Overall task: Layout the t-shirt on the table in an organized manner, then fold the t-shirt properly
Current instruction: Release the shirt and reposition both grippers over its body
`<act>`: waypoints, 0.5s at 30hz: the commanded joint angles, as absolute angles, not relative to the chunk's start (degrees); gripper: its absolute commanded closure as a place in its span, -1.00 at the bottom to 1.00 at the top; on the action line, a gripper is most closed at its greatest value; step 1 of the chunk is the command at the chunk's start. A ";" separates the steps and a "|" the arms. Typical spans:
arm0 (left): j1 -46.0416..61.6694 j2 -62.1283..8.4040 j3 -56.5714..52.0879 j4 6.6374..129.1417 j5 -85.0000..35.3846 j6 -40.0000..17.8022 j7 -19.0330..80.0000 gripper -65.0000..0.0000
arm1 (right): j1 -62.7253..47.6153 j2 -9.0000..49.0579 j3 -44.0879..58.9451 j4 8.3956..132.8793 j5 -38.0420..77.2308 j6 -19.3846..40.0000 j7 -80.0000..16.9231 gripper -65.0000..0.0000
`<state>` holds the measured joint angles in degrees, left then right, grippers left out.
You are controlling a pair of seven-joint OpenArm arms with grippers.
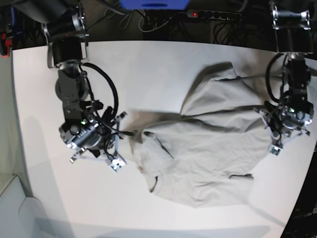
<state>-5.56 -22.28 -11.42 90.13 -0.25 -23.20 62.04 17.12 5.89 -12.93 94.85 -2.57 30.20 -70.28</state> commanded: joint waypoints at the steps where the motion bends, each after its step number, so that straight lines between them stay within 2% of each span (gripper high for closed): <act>1: -4.79 -22.46 -12.70 92.88 0.40 -22.73 62.46 1.00 | 18.51 6.11 -12.97 95.69 -2.68 30.55 -69.41 0.99; 9: 9.71 -14.11 -20.00 100.53 0.40 -22.73 63.43 1.00 | 18.51 5.49 -13.05 95.43 -2.68 30.55 -69.49 0.99; 15: 12.35 -10.33 -24.66 102.46 0.40 -22.81 63.34 1.00 | 22.64 4.53 -16.04 85.05 -2.68 30.55 -67.38 0.99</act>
